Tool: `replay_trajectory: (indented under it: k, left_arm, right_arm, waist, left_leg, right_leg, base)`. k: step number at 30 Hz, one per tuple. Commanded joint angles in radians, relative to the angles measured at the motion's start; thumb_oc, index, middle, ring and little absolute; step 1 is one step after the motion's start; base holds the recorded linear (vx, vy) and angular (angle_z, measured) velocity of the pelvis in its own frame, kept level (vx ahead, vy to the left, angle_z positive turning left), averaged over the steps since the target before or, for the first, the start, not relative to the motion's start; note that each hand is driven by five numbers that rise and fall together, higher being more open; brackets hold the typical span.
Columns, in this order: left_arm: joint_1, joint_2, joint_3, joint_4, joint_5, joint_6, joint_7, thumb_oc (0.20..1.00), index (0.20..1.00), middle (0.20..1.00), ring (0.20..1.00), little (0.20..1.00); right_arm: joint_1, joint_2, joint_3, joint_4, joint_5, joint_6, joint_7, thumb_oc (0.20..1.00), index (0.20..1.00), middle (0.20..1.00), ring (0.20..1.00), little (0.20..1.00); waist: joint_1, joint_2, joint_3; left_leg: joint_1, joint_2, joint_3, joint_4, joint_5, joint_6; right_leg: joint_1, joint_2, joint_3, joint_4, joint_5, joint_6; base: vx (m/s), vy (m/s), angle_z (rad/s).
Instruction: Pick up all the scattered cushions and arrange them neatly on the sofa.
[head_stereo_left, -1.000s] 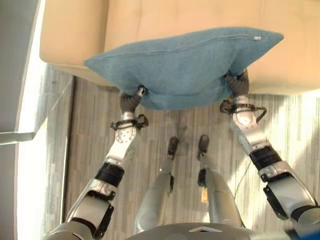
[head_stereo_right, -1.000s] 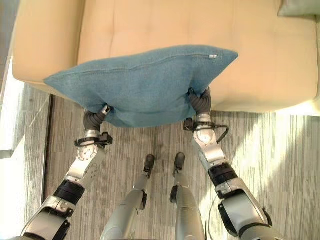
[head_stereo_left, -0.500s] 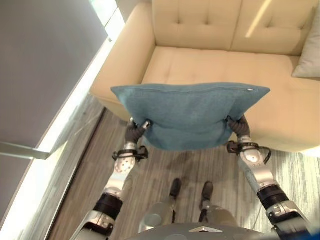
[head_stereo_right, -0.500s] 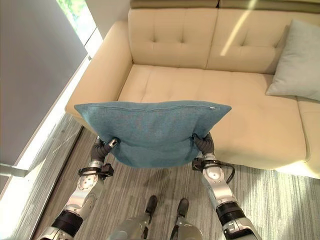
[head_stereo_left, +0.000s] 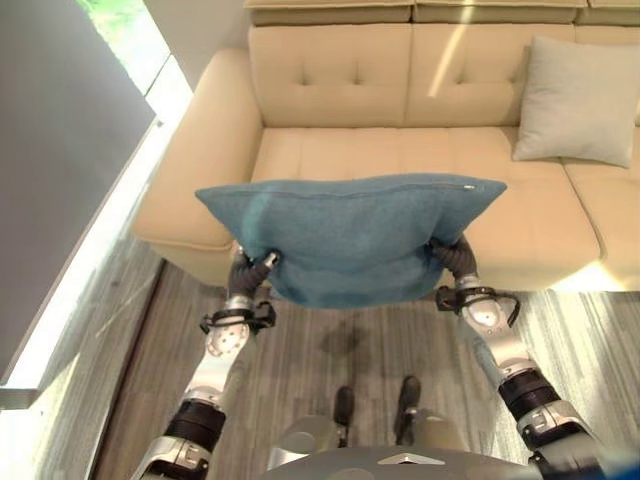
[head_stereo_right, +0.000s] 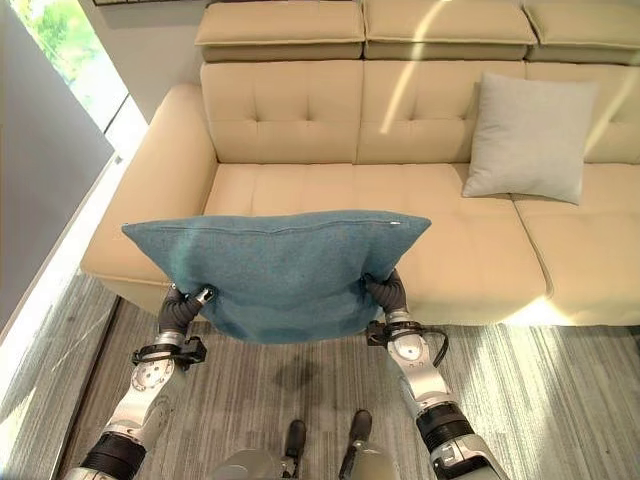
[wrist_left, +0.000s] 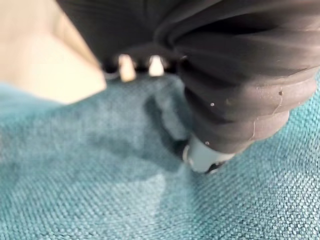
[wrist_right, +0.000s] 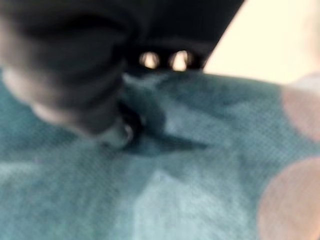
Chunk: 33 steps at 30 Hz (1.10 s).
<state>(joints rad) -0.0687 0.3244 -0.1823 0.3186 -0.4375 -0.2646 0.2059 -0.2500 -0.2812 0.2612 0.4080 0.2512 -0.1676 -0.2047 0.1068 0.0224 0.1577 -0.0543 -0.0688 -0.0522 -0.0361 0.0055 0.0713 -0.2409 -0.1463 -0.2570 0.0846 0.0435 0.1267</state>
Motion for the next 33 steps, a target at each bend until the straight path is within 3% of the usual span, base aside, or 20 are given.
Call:
replay_trajectory:
  k: [1,3,4,5,6,8,9,11,12,13,14,16,18,22,24,27,31,33]
  left_arm:
    - [-0.083,0.013,-0.012,-0.088,0.044,-0.074,-0.011,0.200,0.200,0.200,0.200,0.200]
    - [-0.084,0.011,-0.015,-0.080,0.050,-0.080,-0.007,0.200,0.200,0.200,0.200,0.200]
    - [-0.083,0.001,-0.026,-0.086,0.032,-0.082,-0.008,0.200,0.200,0.200,0.200,0.200]
    - [-0.083,0.001,-0.026,-0.086,0.032,-0.082,-0.008,0.200,0.200,0.200,0.200,0.200]
    - [-0.101,-0.004,-0.039,-0.080,0.017,-0.081,-0.005,0.200,0.200,0.200,0.200,0.200]
    - [-0.095,-0.012,-0.043,-0.087,0.002,-0.084,-0.015,0.200,0.200,0.200,0.200,0.200]
    - [-0.091,-0.014,-0.039,-0.090,-0.004,-0.084,-0.015,0.200,0.200,0.200,0.200,0.200]
    - [-0.065,-0.023,-0.022,-0.096,-0.004,-0.073,-0.025,0.200,0.200,0.200,0.200,0.200]
    - [-0.052,-0.026,-0.018,-0.095,0.002,-0.066,-0.035,0.200,0.200,0.200,0.200,0.200]
    - [-0.051,-0.026,-0.019,-0.096,0.002,-0.066,-0.035,0.200,0.200,0.200,0.200,0.200]
    - [-0.048,-0.024,-0.014,-0.095,0.003,-0.063,-0.042,0.200,0.200,0.200,0.200,0.200]
    - [-0.047,-0.015,-0.009,-0.102,0.005,-0.061,-0.049,0.200,0.200,0.200,0.200,0.200]
    - [-0.027,-0.002,-0.009,-0.113,0.015,-0.058,-0.052,0.200,0.200,0.200,0.200,0.200]
    - [-0.010,0.022,0.000,-0.132,0.022,-0.047,-0.057,0.200,0.200,0.200,0.200,0.200]
    - [0.000,0.045,0.005,-0.148,0.027,-0.041,-0.063,0.200,0.200,0.200,0.200,0.200]
    - [-0.012,0.058,0.005,-0.152,0.036,-0.043,-0.059,0.200,0.200,0.200,0.200,0.200]
    - [-0.013,0.049,0.002,-0.150,0.030,-0.046,-0.060,0.200,0.200,0.200,0.200,0.200]
    - [-0.032,0.037,-0.015,-0.134,0.034,-0.047,-0.060,0.200,0.200,0.200,0.200,0.200]
  right_arm:
    - [-0.120,0.027,0.025,-0.083,-0.001,-0.079,0.018,0.200,0.200,0.200,0.200,0.200]
    - [-0.117,0.027,0.025,-0.079,-0.004,-0.075,0.018,0.200,0.200,0.200,0.200,0.200]
    - [-0.101,0.013,0.020,-0.087,-0.002,-0.078,0.014,0.200,0.200,0.200,0.200,0.200]
    - [-0.101,0.013,0.020,-0.087,-0.002,-0.079,0.014,0.200,0.200,0.200,0.200,0.200]
    - [-0.088,-0.007,0.013,-0.093,0.004,-0.085,0.004,0.200,0.200,0.200,0.200,0.200]
    - [-0.077,-0.021,0.008,-0.094,0.015,-0.090,-0.005,0.200,0.200,0.200,0.200,0.200]
    - [-0.072,-0.030,-0.001,-0.096,0.017,-0.087,-0.007,0.200,0.200,0.200,0.200,0.200]
    - [-0.058,-0.034,-0.018,-0.104,0.025,-0.087,-0.002,0.200,0.200,0.200,0.200,0.200]
    - [-0.050,-0.040,-0.024,-0.105,0.020,-0.089,0.001,0.200,0.200,0.200,0.200,0.200]
    - [-0.050,-0.040,-0.024,-0.105,0.020,-0.089,0.001,0.200,0.200,0.200,0.200,0.200]
    - [-0.051,-0.038,-0.032,-0.097,0.018,-0.088,0.000,0.200,0.200,0.200,0.200,0.200]
    - [-0.050,-0.029,-0.042,-0.092,0.017,-0.084,0.001,0.200,0.200,0.200,0.200,0.200]
    - [-0.026,-0.009,-0.050,-0.109,-0.005,-0.081,0.002,0.200,0.200,0.200,0.200,0.200]
    - [-0.007,0.024,-0.063,-0.111,-0.009,-0.079,0.017,0.200,0.200,0.200,0.200,0.200]
    - [-0.006,0.038,-0.064,-0.115,-0.012,-0.077,0.028,0.200,0.200,0.200,0.200,0.200]
    - [-0.005,0.052,-0.065,-0.114,-0.008,-0.080,0.034,0.200,0.200,0.200,0.200,0.200]
    - [-0.013,0.045,-0.064,-0.105,-0.003,-0.079,0.032,0.200,0.200,0.200,0.200,0.200]
    - [-0.022,0.032,-0.067,-0.104,-0.001,-0.079,0.023,0.200,0.200,0.200,0.200,0.200]
  waist:
    - [0.005,-0.020,-0.038]
    - [0.000,-0.037,-0.054]
    - [-0.009,-0.049,-0.067]
    - [-0.013,-0.047,-0.068]
    - [-0.019,-0.057,-0.049]
    - [-0.018,-0.067,-0.042]
    - [-0.020,-0.070,-0.039]
    - [-0.010,-0.077,-0.046]
    - [0.002,-0.075,-0.052]
    - [0.003,-0.076,-0.053]
    - [0.023,-0.068,-0.055]
    - [0.043,-0.070,-0.055]
    - [0.045,-0.081,-0.072]
    - [0.051,-0.095,-0.071]
    - [0.042,-0.085,-0.052]
    - [0.036,-0.069,-0.044]
    - [0.027,-0.067,-0.052]
    - [-0.001,-0.065,-0.051]
  left_leg:
    - [0.048,0.032,-0.023,0.018,-0.080,-0.071]
    - [0.073,0.037,-0.034,-0.008,-0.088,-0.084]
    - [0.081,0.075,-0.088,-0.004,-0.102,-0.115]
    - [0.082,0.077,-0.092,-0.005,-0.102,-0.116]
    - [0.023,0.109,-0.118,0.076,-0.090,-0.157]
    - [-0.028,0.125,-0.138,0.164,-0.073,-0.169]
    - [-0.042,0.125,-0.133,0.176,-0.069,-0.161]
    - [-0.086,0.081,-0.108,0.143,-0.071,-0.140]
    - [-0.125,0.027,-0.087,0.094,-0.040,-0.126]
    - [-0.123,0.027,-0.086,0.091,-0.039,-0.125]
    - [-0.162,-0.021,-0.064,0.036,0.018,-0.119]
    - [-0.191,-0.042,-0.046,0.032,0.035,-0.123]
    - [-0.152,-0.031,-0.053,0.017,0.044,-0.105]
    - [-0.118,-0.024,-0.046,0.056,0.005,-0.081]
    - [-0.097,-0.021,-0.039,0.097,-0.028,-0.056]
    - [-0.092,-0.009,-0.037,0.123,-0.052,-0.040]
    - [-0.057,0.005,-0.043,0.097,-0.063,-0.043]
    - [-0.017,0.013,-0.049,0.058,-0.068,-0.050]
  right_leg:
    - [0.044,-0.010,0.002,-0.148,0.066,0.046]
    - [0.064,-0.007,0.012,-0.167,0.086,0.051]
    - [0.080,-0.003,0.000,-0.162,0.087,0.043]
    - [0.082,-0.002,-0.005,-0.163,0.086,0.043]
    - [0.102,-0.003,-0.020,-0.152,0.060,0.030]
    - [0.129,0.010,-0.040,-0.159,0.044,0.015]
    - [0.151,0.015,-0.051,-0.168,0.034,0.012]
    - [0.180,0.033,-0.036,-0.172,0.004,0.011]
    - [0.194,0.053,-0.023,-0.172,-0.014,0.005]
    - [0.194,0.052,-0.021,-0.172,-0.015,0.006]
    - [0.210,0.078,-0.002,-0.172,-0.033,0.001]
    - [0.234,0.090,0.015,-0.172,-0.050,0.000]
    - [0.269,0.088,0.016,-0.169,-0.057,-0.001]
    - [0.276,0.047,0.029,-0.063,-0.071,0.020]
    - [0.231,0.018,0.040,0.078,-0.053,0.030]
    - [0.171,0.005,0.047,0.147,-0.040,0.031]
    - [0.154,0.004,0.045,0.039,-0.028,0.018]
    - [0.082,0.009,0.073,-0.082,0.025,0.032]
  base:
    - [0.36,-0.157,0.09]
    - [0.39,-0.189,0.61]
    - [0.30,-0.162,1.24]
    - [0.37,-0.250,1.35]
    - [0.13,-0.149,0.64]
    - [0.18,-0.166,0.67]
    - [0.26,-0.088,0.63]
    - [0.30,-0.005,0.23]
    - [0.22,0.037,0.01]
    - [0.29,0.096,-0.05]
    - [0.23,0.099,-0.16]
    - [0.31,0.132,-0.27]
    - [0.35,0.164,-0.42]
    - [0.20,0.178,-0.10]
    - [0.14,0.200,-0.14]
    - [0.10,0.135,0.01]
    - [0.23,0.035,0.01]
    - [0.25,-0.001,0.05]
